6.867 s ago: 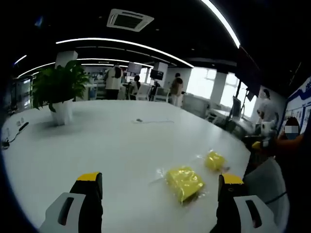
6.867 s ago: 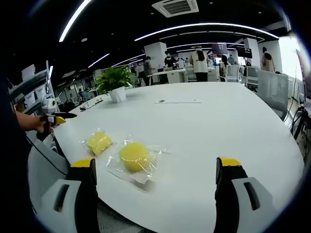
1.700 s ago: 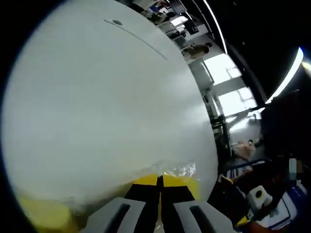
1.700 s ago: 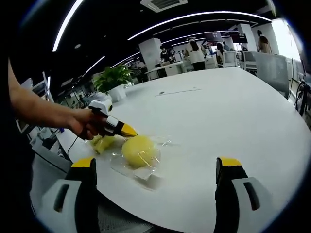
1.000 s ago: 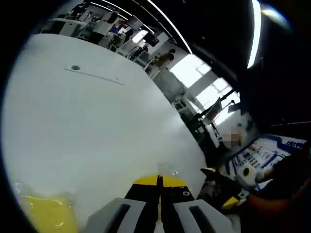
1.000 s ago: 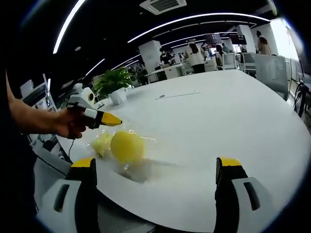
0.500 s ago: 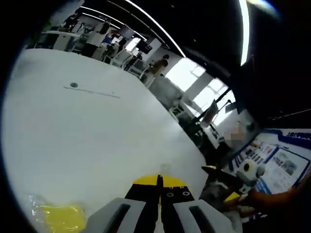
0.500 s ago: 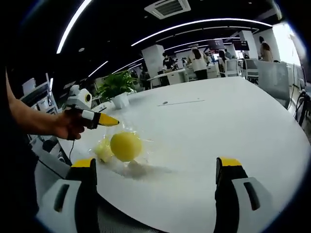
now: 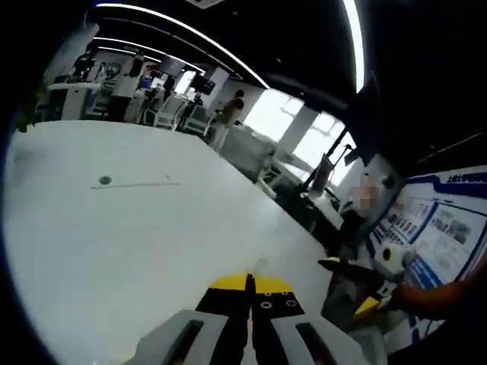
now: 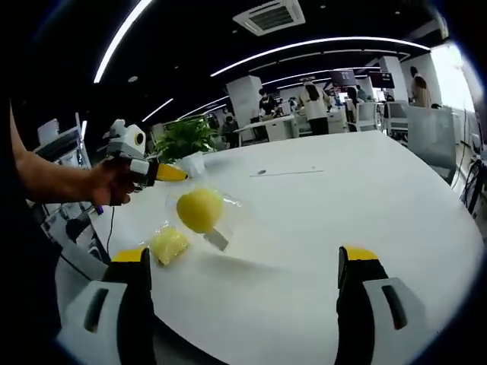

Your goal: Compare the silicone blocks by pressing each to a similar depth, holding the contact briefly, and releasing to observe deformation and rebound differences across the visible hardness samples.

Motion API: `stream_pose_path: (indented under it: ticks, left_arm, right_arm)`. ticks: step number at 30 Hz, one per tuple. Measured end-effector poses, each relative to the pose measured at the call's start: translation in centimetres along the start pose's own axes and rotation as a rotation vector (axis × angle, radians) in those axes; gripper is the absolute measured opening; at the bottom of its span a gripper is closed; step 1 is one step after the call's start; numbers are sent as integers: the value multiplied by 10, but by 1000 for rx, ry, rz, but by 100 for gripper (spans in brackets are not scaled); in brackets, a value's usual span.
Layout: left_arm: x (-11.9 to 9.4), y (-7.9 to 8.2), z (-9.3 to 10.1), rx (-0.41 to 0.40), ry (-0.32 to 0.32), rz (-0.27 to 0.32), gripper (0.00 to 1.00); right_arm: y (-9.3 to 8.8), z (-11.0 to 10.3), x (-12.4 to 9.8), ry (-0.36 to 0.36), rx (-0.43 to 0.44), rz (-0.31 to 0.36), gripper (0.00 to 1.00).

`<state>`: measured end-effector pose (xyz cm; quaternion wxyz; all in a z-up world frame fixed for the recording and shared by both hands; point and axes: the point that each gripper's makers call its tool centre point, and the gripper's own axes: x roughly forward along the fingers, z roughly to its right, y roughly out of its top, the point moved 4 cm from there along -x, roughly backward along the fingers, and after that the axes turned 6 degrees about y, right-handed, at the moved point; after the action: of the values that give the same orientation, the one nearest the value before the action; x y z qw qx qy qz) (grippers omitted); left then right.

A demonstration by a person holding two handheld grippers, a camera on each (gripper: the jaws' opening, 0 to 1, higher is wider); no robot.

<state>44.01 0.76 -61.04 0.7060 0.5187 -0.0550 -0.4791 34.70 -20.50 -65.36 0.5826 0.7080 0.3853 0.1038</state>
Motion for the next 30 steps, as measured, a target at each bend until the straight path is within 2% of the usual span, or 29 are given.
stream_pose_path:
  ticks: [6, 13, 18, 22, 30]
  left_arm:
    - [-18, 30, 5, 36, -29, 36, 0]
    - [-33, 56, 16, 74, -45, 72, 0]
    - [-42, 70, 23, 80, -66, 99, 0]
    - [-51, 82, 32, 99, -107, 125, 0]
    - [-68, 104, 47, 104, -131, 156, 0]
  right_arm:
    - [13, 2, -1, 4, -27, 6, 96]
    - [30, 1, -3, 6, -53, 28, 96]
    - [37, -3, -1, 16, -70, 31, 96]
    - [44, -7, 0, 30, -81, 37, 96]
    - [57, -15, 2, 54, -104, 50, 96]
